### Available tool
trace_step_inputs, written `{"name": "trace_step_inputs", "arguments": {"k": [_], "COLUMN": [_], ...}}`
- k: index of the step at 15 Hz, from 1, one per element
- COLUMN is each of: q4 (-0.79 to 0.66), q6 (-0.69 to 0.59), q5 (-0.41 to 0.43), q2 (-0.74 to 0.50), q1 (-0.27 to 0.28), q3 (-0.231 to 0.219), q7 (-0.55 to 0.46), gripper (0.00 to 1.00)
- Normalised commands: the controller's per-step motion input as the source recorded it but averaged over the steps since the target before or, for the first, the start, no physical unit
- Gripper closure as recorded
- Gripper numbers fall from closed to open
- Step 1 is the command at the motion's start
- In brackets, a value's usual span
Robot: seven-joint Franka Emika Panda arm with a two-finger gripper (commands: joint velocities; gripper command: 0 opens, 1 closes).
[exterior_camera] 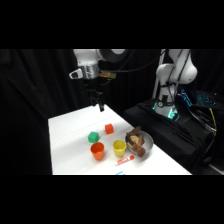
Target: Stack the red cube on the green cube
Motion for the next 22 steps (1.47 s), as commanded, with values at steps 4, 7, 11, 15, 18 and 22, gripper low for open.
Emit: {"name": "trace_step_inputs", "arguments": {"k": [4, 7, 11, 15, 18, 22], "q4": [-0.09, -0.22, -0.31, -0.29, -0.19, -0.18], "q6": [0.07, 0.22, 0.39, 0.44, 0.29, 0.3], "q5": [-0.012, -0.019, -0.015, 0.02, 0.035, 0.09], "q2": [-0.06, -0.11, -0.1, -0.05, -0.06, -0.01], "q1": [-0.043, -0.066, -0.083, -0.086, -0.043, -0.024], "q3": [0.012, -0.017, -0.04, -0.033, 0.01, 0.044], "q7": [0.02, 0.02, 0.01, 0.0, 0.0, -0.01], "gripper": [0.0, 0.0, 0.0, 0.0, 0.0, 0.0]}}
